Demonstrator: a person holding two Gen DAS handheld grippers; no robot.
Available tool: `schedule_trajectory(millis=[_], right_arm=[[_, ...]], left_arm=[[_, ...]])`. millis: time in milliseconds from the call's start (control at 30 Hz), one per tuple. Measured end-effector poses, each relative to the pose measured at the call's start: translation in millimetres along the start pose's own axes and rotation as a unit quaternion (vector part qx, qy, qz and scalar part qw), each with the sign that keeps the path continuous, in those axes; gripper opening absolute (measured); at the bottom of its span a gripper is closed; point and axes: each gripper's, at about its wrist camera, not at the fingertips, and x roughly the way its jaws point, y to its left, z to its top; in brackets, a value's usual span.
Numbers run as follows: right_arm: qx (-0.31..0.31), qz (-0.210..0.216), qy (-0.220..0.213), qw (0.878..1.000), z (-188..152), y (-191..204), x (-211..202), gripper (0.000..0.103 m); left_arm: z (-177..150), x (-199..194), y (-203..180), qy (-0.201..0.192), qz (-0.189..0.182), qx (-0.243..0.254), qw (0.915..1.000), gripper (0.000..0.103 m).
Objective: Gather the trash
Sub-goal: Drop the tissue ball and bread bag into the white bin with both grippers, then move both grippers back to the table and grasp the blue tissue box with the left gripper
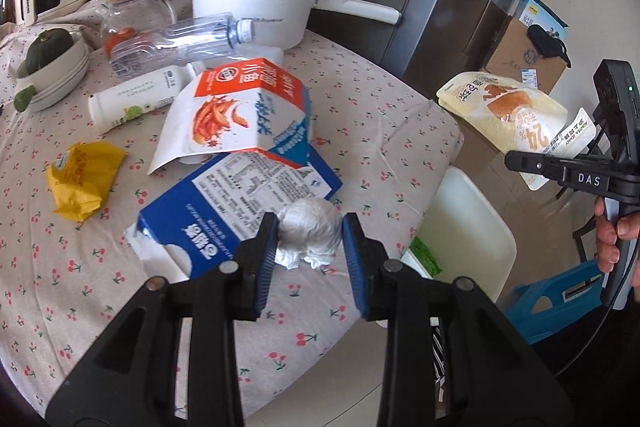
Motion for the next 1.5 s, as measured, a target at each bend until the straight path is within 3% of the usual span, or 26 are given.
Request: schedule_trajectory(millis=[267, 533, 633, 867, 1167, 1267, 1400, 1500], right_arm=[[0.034, -0.010, 0.084, 0.996, -50, -67, 4, 0.008], [0.068, -0.018, 0.167, 0.984, -86, -110, 28, 0.009], [0.073, -0.019, 0.176, 0.981, -90, -117, 32, 0.014], [0.096, -0.021, 0.170, 0.980, -85, -127, 29, 0.043], [0.117, -0.030, 0.160, 0.980, -85, -143, 20, 0.052], [0.125, -0.034, 0.158, 0.979, -85, -146, 19, 0.053], [0.130, -0.041, 0.152, 0.979, -85, -148, 17, 0.057], [0.132, -0.044, 0.146, 0.980, -83, -149, 14, 0.060]], left_arm=[[-4, 44, -82, 0.024, -0.061, 0.063, 0.9959, 0.035], [-19, 78, -127, 0.058, -0.069, 0.115, 0.9893, 0.035], [-23, 87, -135, 0.064, -0.072, 0.125, 0.9875, 0.035], [-29, 107, -147, 0.075, -0.068, 0.139, 0.9851, 0.035], [-32, 116, -156, 0.073, -0.062, 0.148, 0.9844, 0.036], [-33, 115, -159, 0.068, -0.062, 0.156, 0.9834, 0.040], [-31, 113, -158, 0.059, -0.050, 0.154, 0.9851, 0.069], [-28, 109, -155, 0.054, -0.049, 0.149, 0.9861, 0.073]])
